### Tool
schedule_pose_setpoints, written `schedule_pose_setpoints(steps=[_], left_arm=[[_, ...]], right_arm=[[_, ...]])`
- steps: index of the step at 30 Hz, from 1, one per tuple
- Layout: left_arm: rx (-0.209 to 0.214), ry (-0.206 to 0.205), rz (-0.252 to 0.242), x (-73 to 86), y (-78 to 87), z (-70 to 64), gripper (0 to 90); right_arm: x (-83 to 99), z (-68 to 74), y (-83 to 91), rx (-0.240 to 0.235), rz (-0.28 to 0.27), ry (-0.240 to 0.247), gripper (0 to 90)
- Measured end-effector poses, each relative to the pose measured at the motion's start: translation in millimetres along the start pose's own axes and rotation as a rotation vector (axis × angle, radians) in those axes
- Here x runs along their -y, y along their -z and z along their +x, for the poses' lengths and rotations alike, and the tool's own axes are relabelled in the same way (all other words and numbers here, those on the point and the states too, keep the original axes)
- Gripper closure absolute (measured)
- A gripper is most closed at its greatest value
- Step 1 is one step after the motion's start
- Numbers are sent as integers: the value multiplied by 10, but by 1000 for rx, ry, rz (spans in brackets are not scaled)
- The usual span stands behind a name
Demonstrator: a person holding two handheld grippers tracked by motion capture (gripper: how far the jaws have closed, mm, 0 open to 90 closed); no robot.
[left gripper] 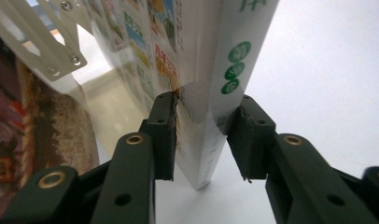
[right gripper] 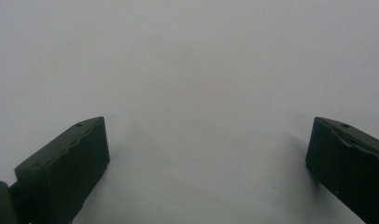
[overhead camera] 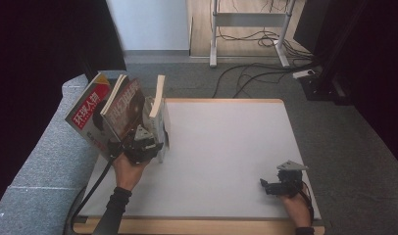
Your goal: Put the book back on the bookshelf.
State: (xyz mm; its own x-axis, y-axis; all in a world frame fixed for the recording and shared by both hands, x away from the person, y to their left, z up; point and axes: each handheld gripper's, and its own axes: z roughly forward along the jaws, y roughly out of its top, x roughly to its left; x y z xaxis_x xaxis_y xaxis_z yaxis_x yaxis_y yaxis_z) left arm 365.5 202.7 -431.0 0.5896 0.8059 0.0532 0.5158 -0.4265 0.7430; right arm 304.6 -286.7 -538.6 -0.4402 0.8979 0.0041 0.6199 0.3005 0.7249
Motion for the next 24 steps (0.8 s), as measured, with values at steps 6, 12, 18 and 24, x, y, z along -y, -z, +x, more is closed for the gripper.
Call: schedule_pose_setpoints(steps=[6, 12, 18, 24], left_arm=[[-12, -20, 2, -22, -23, -28, 588], [1, -43, -26, -14, 26, -52, 448], [42, -59, -32, 6, 141, -124, 295], [138, -35, -43, 76, 265, -176, 165]], right_arm=[[0, 2, 1, 0, 1, -2, 0], [0, 0, 0, 0, 0, 1, 0], [0, 2, 1, 0, 1, -1, 0], [-1, 3, 1, 0, 1, -2, 0]])
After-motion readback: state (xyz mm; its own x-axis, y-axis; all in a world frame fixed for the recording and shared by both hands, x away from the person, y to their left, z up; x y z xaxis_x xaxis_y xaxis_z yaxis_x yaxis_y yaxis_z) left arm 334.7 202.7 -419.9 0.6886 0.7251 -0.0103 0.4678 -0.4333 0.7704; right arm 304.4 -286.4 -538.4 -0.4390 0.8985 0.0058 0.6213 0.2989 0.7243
